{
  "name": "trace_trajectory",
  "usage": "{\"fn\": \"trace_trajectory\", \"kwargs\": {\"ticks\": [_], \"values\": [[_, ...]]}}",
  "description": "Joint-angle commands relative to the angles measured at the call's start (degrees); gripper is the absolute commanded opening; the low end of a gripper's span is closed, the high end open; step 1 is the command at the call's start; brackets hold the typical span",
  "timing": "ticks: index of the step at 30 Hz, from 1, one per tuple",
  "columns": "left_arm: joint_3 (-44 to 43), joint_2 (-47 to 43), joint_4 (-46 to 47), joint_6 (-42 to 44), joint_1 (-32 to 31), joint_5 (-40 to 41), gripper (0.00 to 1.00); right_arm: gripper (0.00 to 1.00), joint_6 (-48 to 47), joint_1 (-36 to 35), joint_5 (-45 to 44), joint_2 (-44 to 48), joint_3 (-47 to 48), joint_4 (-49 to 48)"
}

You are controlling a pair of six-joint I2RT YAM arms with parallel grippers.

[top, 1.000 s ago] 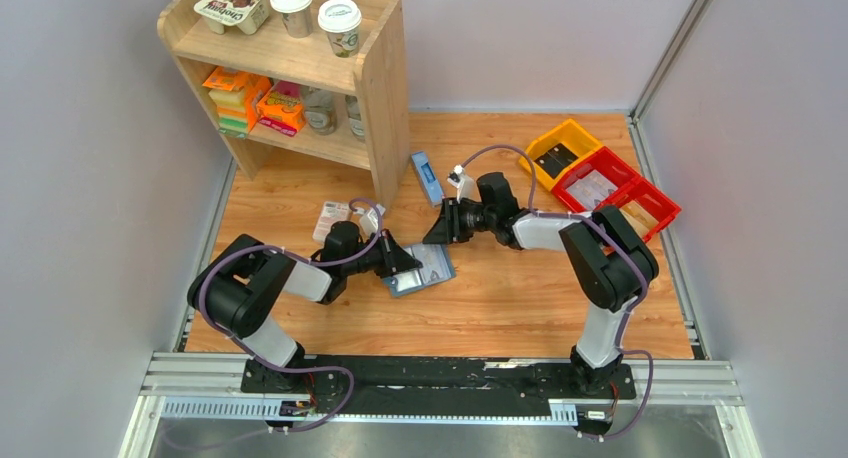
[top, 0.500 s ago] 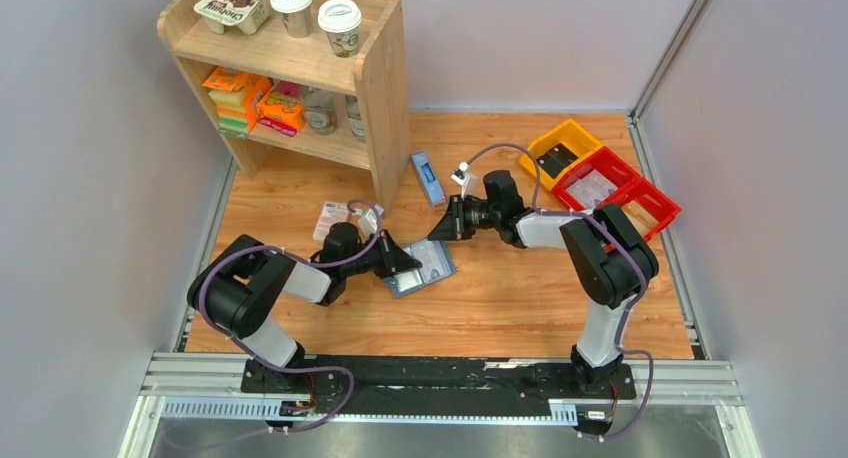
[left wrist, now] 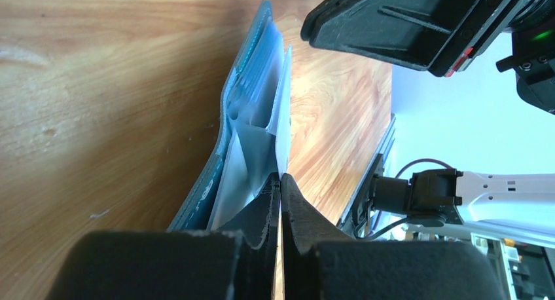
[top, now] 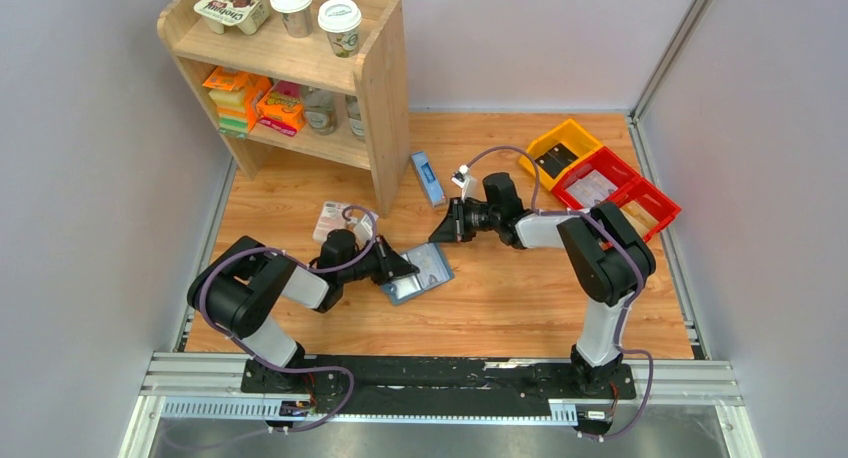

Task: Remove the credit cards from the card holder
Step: Remove the credit card from the card holder.

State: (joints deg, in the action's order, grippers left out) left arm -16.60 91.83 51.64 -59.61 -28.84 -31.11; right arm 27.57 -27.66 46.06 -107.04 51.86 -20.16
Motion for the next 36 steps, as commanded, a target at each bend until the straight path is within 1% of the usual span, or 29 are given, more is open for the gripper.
{"fn": "trace_trajectory", "kwargs": {"ticks": [1, 4, 6, 7, 8, 10, 11, 16, 18, 21, 26, 30, 32, 36], "values": [[0.78, 0.01, 0.5, -1.12, 0.19, 1.05, 0.09, 0.0, -0.77, 0.76, -1.68, -1.32, 0.61, -0.05], [0.87, 0.1, -0.66, -1.03, 0.28, 1.58, 0.12, 0.0, -0.5, 0.77, -1.16, -2.03, 1.14, 0.21], [0.69, 0.54, -1.89, -1.12, 0.45, 1.84, 0.13, 0.0, 0.02, 0.77, -0.28, -1.68, 1.23, -0.22], [0.69, 0.72, -1.98, -1.2, 0.45, 1.93, 0.11, 0.01, 0.2, 0.68, -0.1, -1.24, 0.97, -0.4], [0.78, 1.24, -1.46, -1.29, 0.54, 1.76, 0.07, 0.04, 0.46, 0.68, 0.08, -0.89, 0.71, -0.4], [0.95, 2.55, 2.04, -1.73, 0.54, 1.24, 0.0, 0.14, 0.9, 0.68, 0.69, -0.1, 0.27, -0.58], [1.22, 3.08, 3.63, -2.08, 0.45, 1.06, 0.0, 0.19, 1.25, 0.59, 1.13, 0.08, -0.08, -0.84], [3.24, 6.42, 16.1, -4.72, 0.54, 0.53, 0.0, 0.32, 3.19, 0.15, 2.28, 0.08, -1.84, -2.42], [3.68, 7.04, 18.83, -5.07, 0.54, 0.44, 0.0, 0.35, 3.45, -0.2, 2.45, -0.01, -2.37, -2.42], [4.03, 6.43, 19.73, -4.9, 0.54, 0.7, 0.0, 0.38, 3.8, -0.73, 2.28, 0.26, -3.69, -2.51], [4.21, 4.24, 20.78, -4.11, 0.54, 1.06, 0.0, 0.39, 5.38, -0.82, 3.85, 0.43, -5.62, -5.14], [3.86, 4.5, 21.22, -4.37, 0.45, 0.79, 0.0, 0.39, 6.26, -0.9, 4.74, 1.57, -6.68, -6.64], [3.86, 5.11, 22.19, -4.72, 0.45, 0.7, 0.0, 0.41, 6.7, -0.82, 4.48, 2.62, -7.12, -6.99], [3.94, 5.81, 23.24, -5.07, 0.54, 0.7, 0.0, 0.49, 7.49, -0.9, 3.07, 5.96, -7.73, -7.7]]}}
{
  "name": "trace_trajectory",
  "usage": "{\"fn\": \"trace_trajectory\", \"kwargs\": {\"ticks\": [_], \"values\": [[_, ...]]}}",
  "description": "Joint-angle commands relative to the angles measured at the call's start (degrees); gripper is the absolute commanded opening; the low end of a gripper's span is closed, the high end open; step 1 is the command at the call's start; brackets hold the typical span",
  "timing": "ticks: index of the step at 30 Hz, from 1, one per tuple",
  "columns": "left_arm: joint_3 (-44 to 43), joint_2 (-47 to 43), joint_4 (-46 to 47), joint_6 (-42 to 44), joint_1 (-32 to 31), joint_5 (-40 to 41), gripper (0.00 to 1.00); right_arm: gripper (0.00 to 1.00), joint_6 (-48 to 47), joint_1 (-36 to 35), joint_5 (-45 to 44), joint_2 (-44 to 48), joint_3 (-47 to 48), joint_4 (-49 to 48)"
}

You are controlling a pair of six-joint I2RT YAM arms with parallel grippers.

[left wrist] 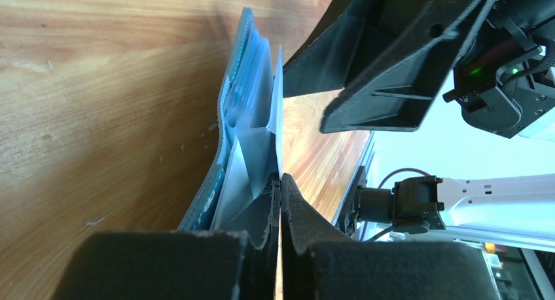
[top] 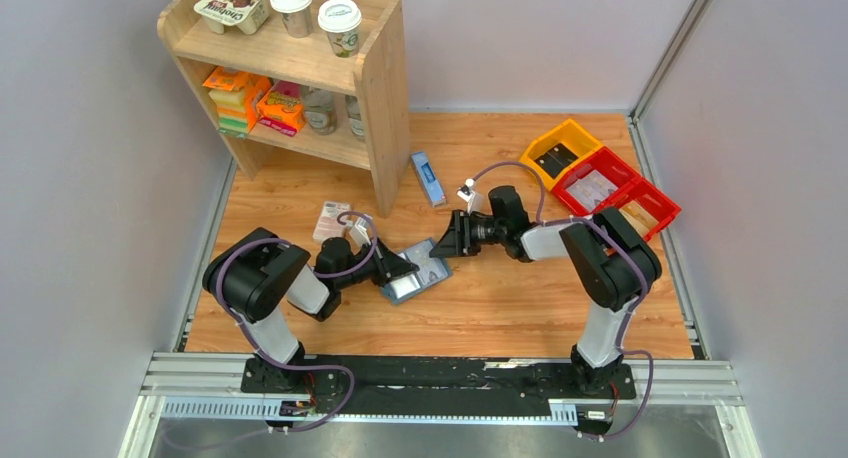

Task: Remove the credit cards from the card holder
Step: Remove the credit card from the card holder.

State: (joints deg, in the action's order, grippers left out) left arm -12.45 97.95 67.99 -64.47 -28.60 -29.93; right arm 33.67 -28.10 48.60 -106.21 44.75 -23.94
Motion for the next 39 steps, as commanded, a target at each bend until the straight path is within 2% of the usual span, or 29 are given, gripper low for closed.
{"fn": "trace_trajectory", "kwargs": {"ticks": [1, 5, 11, 23, 29, 33, 39], "values": [[-0.3, -0.39, 7.16, -0.31, 0.21, -0.48, 0.0, 0.5, 1.4, -0.38, 0.01, 5.92, -0.89, -3.83], [-0.3, -0.74, 7.16, -0.05, 0.3, -0.48, 0.0, 0.51, 1.4, -0.38, -0.26, 6.9, -0.54, -3.83], [-0.65, -0.48, 6.64, -0.22, 0.3, -0.56, 0.0, 0.47, 2.45, -0.47, 0.09, 5.49, -1.42, -6.11], [-3.46, 1.02, -1.7, 0.39, 0.3, -0.57, 0.0, 0.41, 3.59, -1.26, -2.63, 0.31, -5.11, -9.36], [-3.99, -1.18, -9.87, 1.18, 0.3, 2.42, 0.19, 0.37, 4.12, -1.35, -4.74, 0.66, -8.1, -10.42], [-4.43, -1.97, -13.48, 0.22, 0.3, 4.79, 0.3, 0.3, 5.52, -1.87, -8.16, 0.48, -9.77, -10.68], [-4.87, -1.98, -13.67, -3.99, -0.4, 7.17, 0.37, 0.27, 7.72, -3.19, -11.77, 1.01, -11.53, -11.21]]}}
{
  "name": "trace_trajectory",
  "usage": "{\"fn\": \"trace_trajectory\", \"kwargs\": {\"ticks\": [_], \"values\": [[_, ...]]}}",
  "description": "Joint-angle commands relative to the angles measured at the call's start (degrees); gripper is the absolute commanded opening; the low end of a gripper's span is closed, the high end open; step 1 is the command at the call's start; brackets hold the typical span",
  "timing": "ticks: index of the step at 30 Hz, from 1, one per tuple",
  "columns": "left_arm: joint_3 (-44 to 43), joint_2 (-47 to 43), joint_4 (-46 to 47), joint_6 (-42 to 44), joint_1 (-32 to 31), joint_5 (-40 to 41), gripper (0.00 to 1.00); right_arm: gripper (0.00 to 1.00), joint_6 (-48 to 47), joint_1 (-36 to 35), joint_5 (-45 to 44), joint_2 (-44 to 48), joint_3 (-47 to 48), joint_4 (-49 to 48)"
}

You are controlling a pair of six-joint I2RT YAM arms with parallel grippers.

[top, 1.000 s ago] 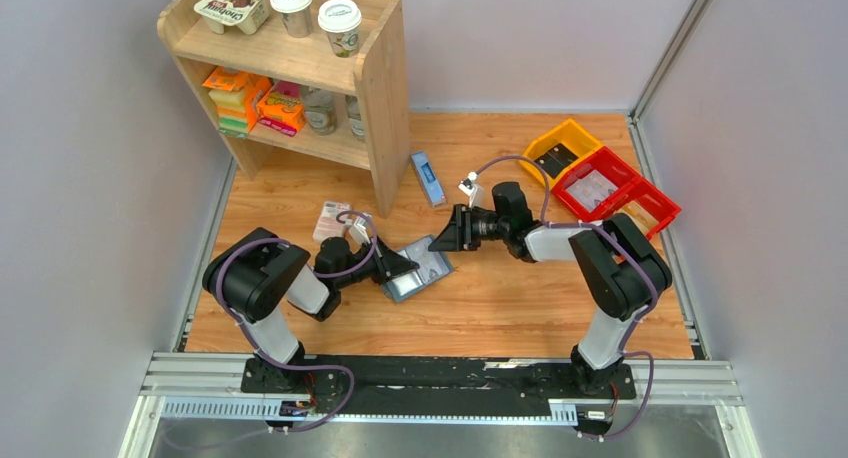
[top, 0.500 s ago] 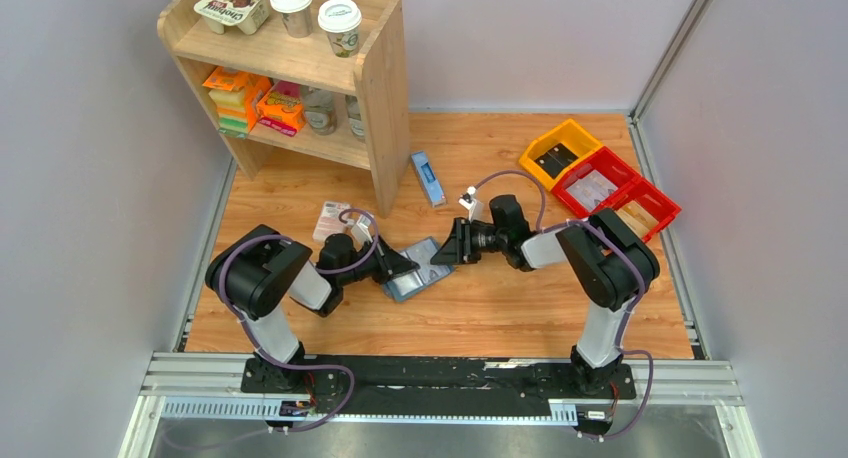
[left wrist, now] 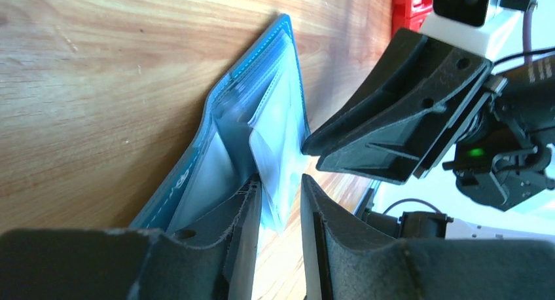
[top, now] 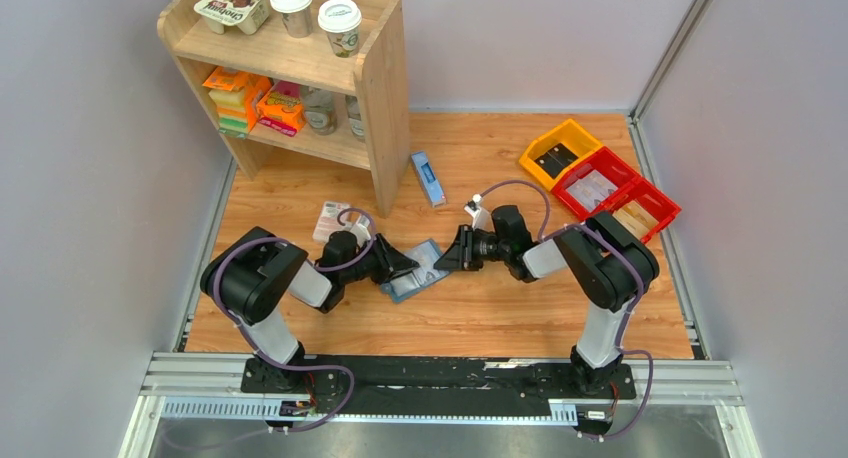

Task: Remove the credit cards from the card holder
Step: Remove the credit card from the card holder.

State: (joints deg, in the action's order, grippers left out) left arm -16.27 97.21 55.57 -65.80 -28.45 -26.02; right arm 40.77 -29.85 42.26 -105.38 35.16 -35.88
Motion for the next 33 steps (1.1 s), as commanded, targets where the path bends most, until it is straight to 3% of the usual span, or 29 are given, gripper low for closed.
{"fn": "trace_trajectory", "kwargs": {"ticks": [1, 6, 15, 17, 22, 24, 29, 33], "values": [[-0.87, -1.23, -1.08, -3.1, -0.73, 3.78, 0.38, 0.26, 0.8, -1.7, -5.87, 0.35, -2.2, 0.72], [-0.69, -0.97, 4.88, -7.41, -2.49, 7.21, 0.34, 0.25, 2.64, -2.15, -8.68, 0.97, -3.78, -0.07], [-1.39, 6.75, 20.96, -14.17, -5.12, 9.06, 0.12, 0.25, 4.84, -2.15, -9.65, 0.18, -5.1, -1.91], [-1.83, 8.25, 21.6, -14.79, -6.18, 9.15, 0.12, 0.25, 4.75, -2.15, -9.57, 0.44, -5.01, -1.91], [-2.1, 8.52, 20.29, -12.6, -7.76, 9.94, 0.31, 0.25, 3.61, -2.15, -9.83, 1.14, -4.75, -0.86], [-2.36, 8.61, 20.02, -12.16, -7.76, 9.85, 0.33, 0.25, 3.43, -2.15, -9.74, 0.88, -4.48, -0.69], [-5.08, 10.72, 20.8, -12.16, -7.85, 6.6, 0.35, 0.25, 3.35, -2.15, -9.74, 0.09, -3.96, 0.02], [-3.42, 10.2, 21.77, -12.34, -7.76, 7.74, 0.3, 0.26, 2.56, -2.06, -11.49, 0.09, -3.87, 2.47]]}}
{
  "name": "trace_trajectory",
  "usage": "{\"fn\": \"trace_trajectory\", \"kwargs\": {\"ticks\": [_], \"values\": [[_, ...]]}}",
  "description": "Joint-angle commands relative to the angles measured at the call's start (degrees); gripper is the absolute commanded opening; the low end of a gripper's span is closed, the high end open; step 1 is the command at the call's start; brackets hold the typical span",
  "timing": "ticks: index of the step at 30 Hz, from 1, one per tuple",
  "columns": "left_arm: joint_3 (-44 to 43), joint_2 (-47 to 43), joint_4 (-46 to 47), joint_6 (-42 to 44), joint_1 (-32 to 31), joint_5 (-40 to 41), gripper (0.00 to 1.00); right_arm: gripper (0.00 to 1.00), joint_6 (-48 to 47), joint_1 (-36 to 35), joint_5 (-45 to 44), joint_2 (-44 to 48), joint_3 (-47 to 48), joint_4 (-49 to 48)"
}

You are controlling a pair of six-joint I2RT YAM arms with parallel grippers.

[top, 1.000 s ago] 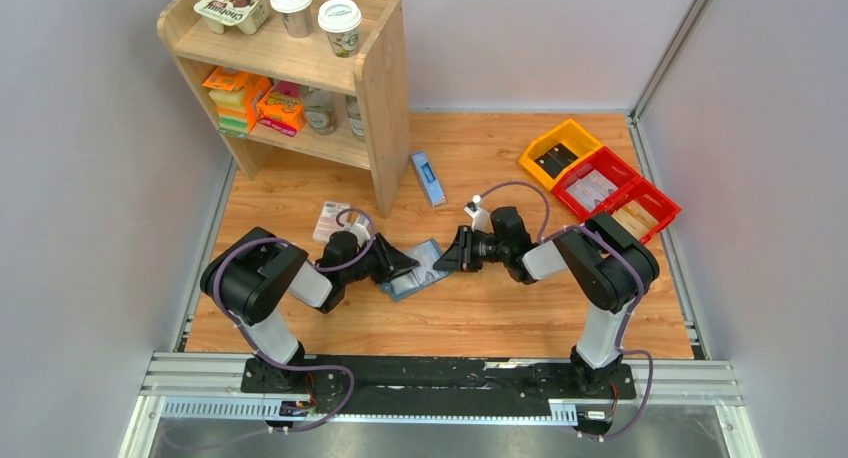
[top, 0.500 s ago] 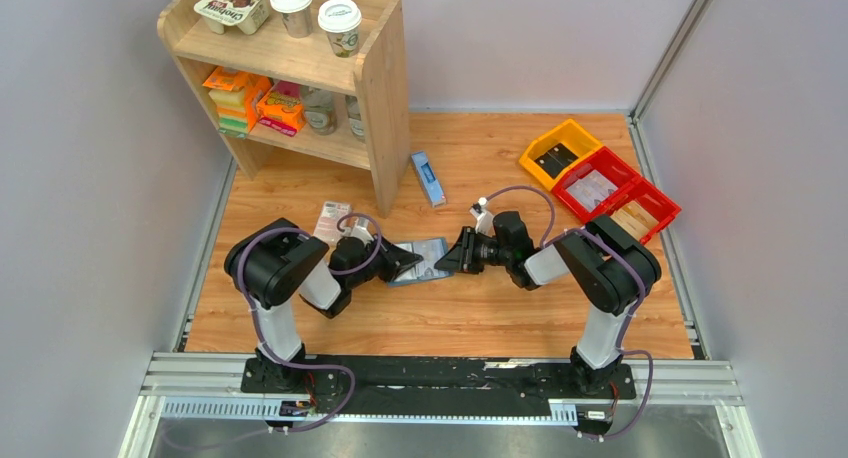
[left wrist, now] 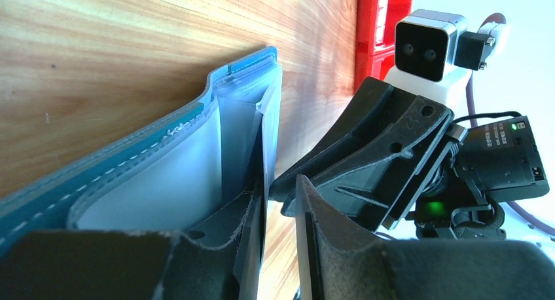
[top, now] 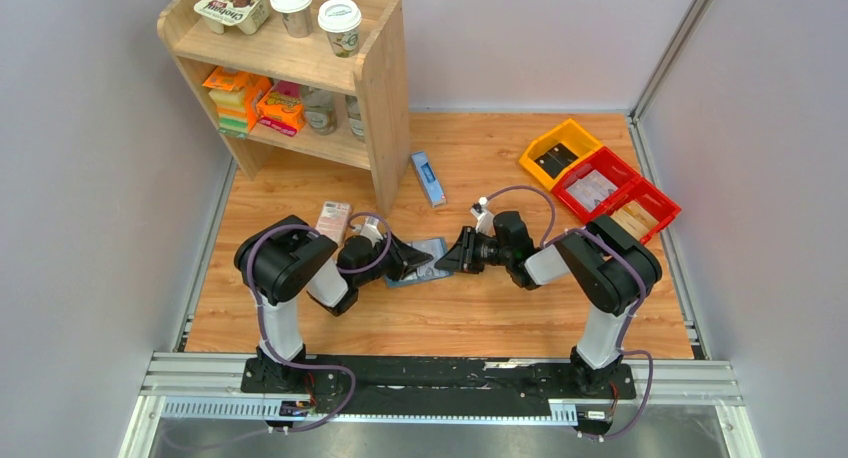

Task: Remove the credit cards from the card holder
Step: Remove the credit card from the card holder.

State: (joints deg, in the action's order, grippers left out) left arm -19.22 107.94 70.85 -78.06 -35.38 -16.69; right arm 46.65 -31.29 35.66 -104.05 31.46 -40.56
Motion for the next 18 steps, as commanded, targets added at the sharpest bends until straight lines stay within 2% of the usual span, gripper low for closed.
{"fn": "trace_trajectory", "kwargs": {"ticks": [1, 6, 18], "values": [[-0.03, -1.06, 6.76, 0.01, -0.66, -1.16, 0.29, 0.26, -3.32, -0.62, -5.33, -1.33, -0.09, 7.85], [3.66, -2.91, 7.28, 0.02, 0.92, -0.98, 0.22, 0.3, -3.41, -0.53, -7.27, -1.6, 0.18, 10.49], [7.27, -3.79, 10.01, -1.21, 2.94, -2.56, 0.22, 0.32, -3.32, -0.44, -8.77, -2.21, 0.7, 12.69]]}}
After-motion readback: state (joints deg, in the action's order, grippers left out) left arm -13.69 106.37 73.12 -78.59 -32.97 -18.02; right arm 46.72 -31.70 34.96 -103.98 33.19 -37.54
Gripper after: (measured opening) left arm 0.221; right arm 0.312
